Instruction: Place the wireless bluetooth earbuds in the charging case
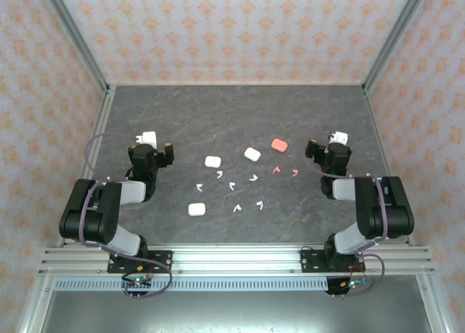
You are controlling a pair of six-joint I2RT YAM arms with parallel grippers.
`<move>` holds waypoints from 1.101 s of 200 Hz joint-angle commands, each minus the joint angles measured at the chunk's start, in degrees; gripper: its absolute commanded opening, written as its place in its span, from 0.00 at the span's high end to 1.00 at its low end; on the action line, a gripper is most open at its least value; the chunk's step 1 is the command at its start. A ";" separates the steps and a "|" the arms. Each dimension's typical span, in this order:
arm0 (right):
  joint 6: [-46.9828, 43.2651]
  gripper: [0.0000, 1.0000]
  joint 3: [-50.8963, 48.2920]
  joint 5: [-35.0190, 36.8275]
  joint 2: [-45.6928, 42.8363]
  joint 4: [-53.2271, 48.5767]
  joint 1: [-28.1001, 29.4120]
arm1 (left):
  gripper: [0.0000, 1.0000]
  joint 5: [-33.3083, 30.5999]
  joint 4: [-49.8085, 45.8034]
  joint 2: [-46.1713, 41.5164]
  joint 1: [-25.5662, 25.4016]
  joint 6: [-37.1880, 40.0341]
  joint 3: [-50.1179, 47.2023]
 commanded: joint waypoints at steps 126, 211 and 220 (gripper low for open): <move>0.61 0.01 0.36 -0.19 -0.33 -0.13 0.04 | 0.00 -0.06 0.34 -0.32 -0.28 -0.51 0.97; 1.98 0.01 10.25 -0.60 -14.15 -28.86 0.03 | 0.00 1.07 -28.44 -21.41 -0.50 -10.37 8.49; 2.63 0.01 11.72 -1.09 -15.85 -33.51 0.04 | 0.00 2.20 -33.40 -22.89 -0.47 -14.08 10.29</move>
